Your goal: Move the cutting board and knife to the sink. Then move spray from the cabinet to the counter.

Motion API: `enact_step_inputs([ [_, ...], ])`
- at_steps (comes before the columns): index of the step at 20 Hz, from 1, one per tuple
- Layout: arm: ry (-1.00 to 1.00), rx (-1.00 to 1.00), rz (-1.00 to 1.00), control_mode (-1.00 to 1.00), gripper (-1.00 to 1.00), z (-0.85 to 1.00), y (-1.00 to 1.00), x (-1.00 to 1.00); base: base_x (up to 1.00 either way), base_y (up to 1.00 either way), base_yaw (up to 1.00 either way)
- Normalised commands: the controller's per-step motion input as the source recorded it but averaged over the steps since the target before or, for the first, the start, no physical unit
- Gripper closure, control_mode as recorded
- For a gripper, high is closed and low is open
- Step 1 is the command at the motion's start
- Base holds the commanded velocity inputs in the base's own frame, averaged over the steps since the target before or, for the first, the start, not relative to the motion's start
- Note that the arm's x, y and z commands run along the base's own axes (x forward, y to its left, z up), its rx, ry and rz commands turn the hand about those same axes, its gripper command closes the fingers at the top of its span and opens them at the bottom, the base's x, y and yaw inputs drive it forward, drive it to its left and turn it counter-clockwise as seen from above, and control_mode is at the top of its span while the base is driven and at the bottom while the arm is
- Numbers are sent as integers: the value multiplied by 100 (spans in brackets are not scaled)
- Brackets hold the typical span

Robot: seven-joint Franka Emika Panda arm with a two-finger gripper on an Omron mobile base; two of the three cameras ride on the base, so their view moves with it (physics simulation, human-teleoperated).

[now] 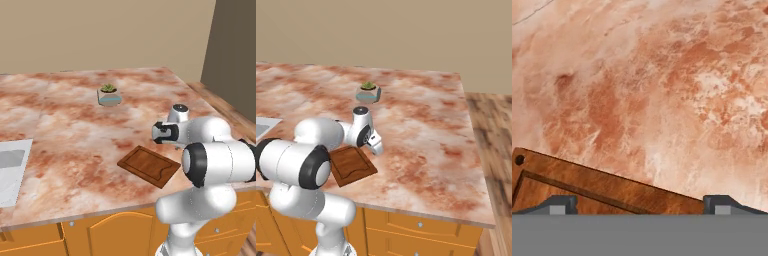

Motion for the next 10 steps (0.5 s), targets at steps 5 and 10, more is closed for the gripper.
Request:
enact_step_inputs([
  [5,0,1,-21,-100,-100,-30,0,0,0,0,0],
  [10,0,1,-25,-100,-100,-26,0,0,0,0,0],
])
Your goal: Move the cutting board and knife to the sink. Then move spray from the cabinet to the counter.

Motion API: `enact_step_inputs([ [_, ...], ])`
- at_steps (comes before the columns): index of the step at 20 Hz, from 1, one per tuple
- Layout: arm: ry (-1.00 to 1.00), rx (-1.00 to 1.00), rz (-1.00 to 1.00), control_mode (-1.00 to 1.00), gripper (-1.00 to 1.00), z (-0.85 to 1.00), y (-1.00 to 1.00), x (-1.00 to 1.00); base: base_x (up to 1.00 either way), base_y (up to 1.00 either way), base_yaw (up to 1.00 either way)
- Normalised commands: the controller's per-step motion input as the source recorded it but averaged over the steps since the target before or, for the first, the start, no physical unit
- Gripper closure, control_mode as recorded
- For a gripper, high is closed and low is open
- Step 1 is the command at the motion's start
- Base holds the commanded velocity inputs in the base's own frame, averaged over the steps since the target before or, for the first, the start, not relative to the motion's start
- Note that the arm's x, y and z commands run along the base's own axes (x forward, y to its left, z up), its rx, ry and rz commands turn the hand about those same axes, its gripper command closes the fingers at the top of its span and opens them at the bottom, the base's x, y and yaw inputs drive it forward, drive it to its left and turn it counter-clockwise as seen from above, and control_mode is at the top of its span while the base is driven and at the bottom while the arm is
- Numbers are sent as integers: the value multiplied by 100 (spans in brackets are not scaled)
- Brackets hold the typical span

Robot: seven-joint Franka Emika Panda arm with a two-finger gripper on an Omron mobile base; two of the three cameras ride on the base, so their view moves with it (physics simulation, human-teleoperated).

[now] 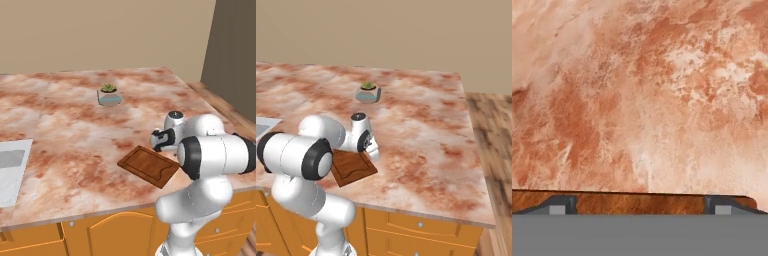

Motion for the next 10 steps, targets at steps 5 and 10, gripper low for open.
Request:
enact_step_inputs([
  [5,-6,7,-22,-100,-100,-21,0,-5,0,0,0],
  [10,0,4,-20,-100,-100,-40,0,-24,0,0,0],
])
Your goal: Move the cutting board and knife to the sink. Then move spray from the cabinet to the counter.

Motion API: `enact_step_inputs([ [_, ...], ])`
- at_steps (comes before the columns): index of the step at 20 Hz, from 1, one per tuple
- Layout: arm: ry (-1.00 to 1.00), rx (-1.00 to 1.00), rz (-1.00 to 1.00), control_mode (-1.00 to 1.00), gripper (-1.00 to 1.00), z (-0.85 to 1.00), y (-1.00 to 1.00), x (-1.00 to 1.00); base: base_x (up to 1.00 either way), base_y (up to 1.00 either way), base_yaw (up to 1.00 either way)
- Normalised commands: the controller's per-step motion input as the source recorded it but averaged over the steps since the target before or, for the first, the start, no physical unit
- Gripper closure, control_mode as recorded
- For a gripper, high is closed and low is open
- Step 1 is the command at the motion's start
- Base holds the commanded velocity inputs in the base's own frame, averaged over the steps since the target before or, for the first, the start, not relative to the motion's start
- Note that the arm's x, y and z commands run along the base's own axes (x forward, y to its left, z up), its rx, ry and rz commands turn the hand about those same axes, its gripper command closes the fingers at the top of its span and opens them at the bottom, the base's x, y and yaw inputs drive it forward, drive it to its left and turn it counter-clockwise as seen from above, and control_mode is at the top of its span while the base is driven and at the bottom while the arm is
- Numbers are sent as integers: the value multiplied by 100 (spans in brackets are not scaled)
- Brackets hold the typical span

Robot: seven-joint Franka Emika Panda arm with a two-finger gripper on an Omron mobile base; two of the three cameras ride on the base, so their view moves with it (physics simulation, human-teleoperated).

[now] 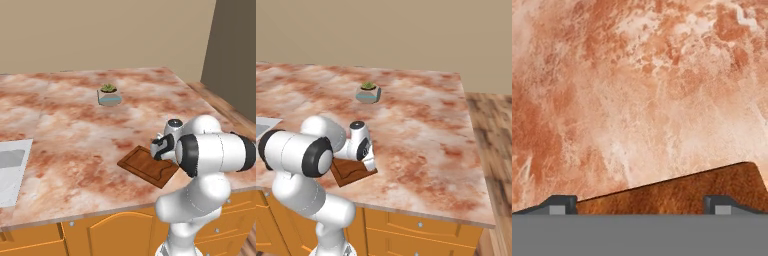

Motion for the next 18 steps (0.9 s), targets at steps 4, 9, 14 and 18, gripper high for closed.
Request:
enact_step_inputs([
  [4,0,1,-2,-100,-100,-16,5,-1,0,0,0],
  [9,11,0,0,-100,-100,-15,29,0,0,0,0],
  [14,15,0,0,-100,-100,-6,82,-33,0,0,0],
  [18,2,0,-8,-100,-100,-26,100,-85,0,0,0],
])
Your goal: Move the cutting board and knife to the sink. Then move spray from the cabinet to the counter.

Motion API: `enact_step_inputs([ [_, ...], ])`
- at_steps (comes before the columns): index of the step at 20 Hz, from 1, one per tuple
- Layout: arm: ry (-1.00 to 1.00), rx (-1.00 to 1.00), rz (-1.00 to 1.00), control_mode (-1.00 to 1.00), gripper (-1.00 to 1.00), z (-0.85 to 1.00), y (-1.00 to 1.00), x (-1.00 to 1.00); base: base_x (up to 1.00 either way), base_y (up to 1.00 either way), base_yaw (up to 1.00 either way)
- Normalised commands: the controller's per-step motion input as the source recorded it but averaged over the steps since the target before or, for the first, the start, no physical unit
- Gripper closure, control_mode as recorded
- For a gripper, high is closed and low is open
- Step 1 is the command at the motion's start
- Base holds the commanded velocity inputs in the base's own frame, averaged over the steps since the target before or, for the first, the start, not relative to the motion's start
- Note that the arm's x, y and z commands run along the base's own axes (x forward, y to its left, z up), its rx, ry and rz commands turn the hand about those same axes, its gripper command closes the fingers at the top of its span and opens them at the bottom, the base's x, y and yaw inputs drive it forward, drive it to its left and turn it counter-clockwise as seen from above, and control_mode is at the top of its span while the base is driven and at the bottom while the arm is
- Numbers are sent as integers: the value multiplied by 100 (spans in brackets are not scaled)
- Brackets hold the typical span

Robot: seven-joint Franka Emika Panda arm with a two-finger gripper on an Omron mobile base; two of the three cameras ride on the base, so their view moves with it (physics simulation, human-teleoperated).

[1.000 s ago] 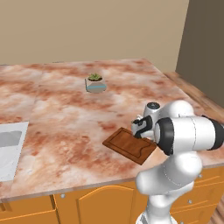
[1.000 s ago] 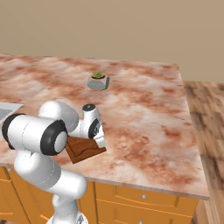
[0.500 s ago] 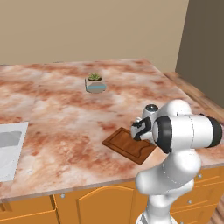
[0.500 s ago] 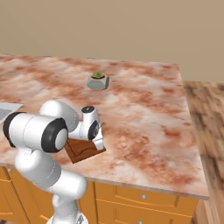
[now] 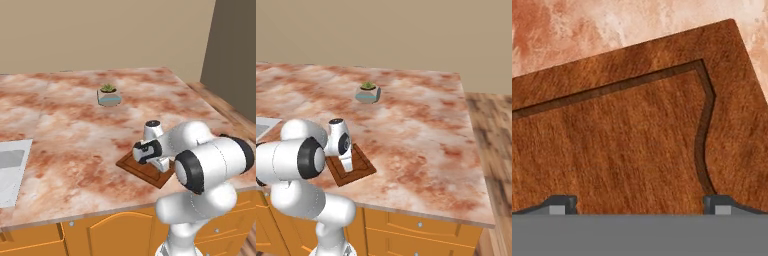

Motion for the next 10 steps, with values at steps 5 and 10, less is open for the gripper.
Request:
enact_step_inputs([
  [5,-1,0,-11,-100,-100,-19,77,-75,0,0,0],
  [10,1,-1,0,-100,-100,41,-25,20,0,0,0],
])
